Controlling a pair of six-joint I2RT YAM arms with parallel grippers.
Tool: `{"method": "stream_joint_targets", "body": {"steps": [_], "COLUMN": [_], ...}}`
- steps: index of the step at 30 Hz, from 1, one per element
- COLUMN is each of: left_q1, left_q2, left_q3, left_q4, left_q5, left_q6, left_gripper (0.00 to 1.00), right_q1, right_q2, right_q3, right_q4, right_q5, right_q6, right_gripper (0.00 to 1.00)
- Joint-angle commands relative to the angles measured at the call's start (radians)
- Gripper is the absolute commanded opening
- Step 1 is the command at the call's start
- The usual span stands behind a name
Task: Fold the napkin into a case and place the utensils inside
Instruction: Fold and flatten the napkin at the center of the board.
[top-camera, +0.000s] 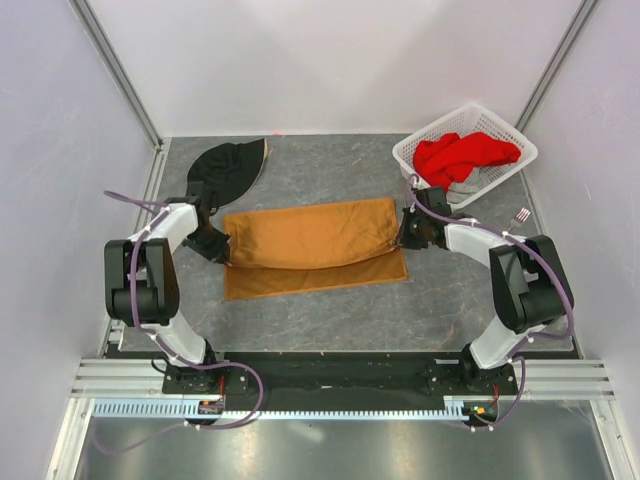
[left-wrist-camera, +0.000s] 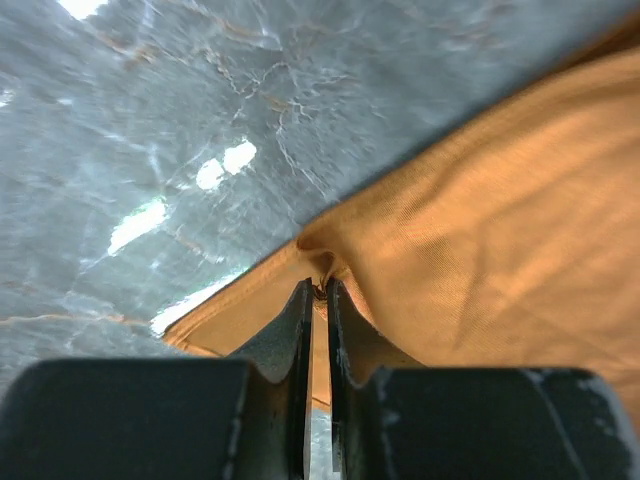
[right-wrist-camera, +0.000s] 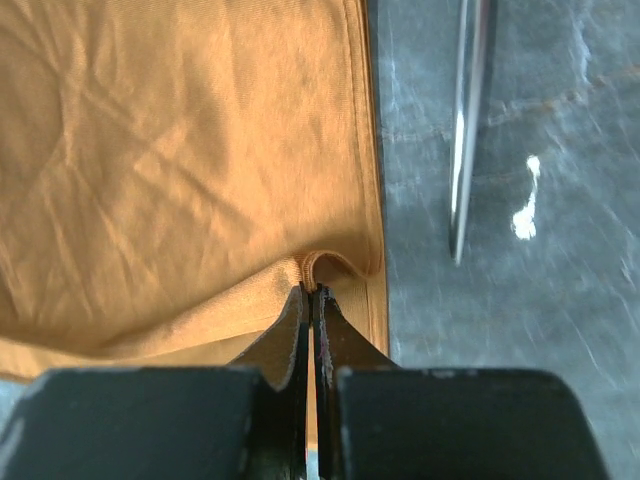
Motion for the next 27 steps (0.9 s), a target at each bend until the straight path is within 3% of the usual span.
{"method": "stream_joint_targets", "body": {"steps": [1,10,27], "left_q1": [-0.006,-0.006,-0.009], "left_q2": [-0.219,-0.443,-0.365], "left_q3": [-0.02,-0.247,-0.309], "left_q4": [-0.005,-0.016,0.035], "left_q5": [-0.099,-0.051,-0.031], "left_q6": [0.039,0.022,0.02], "left_gripper": [0.02,0.02,0.02], "right_q1": [-0.005,-0.005,-0.005], "right_q2": [-0.125,-0.285,-0.245], "right_q3": [0.017,-0.084,-0.145], "right_q4": [-0.089,-0.141,-0.118], "right_q5": [0.004,-0.089,-0.042], "right_q6": [-0.028,0.004,-0.025], "right_gripper": [0.0,0.0,0.0]}}
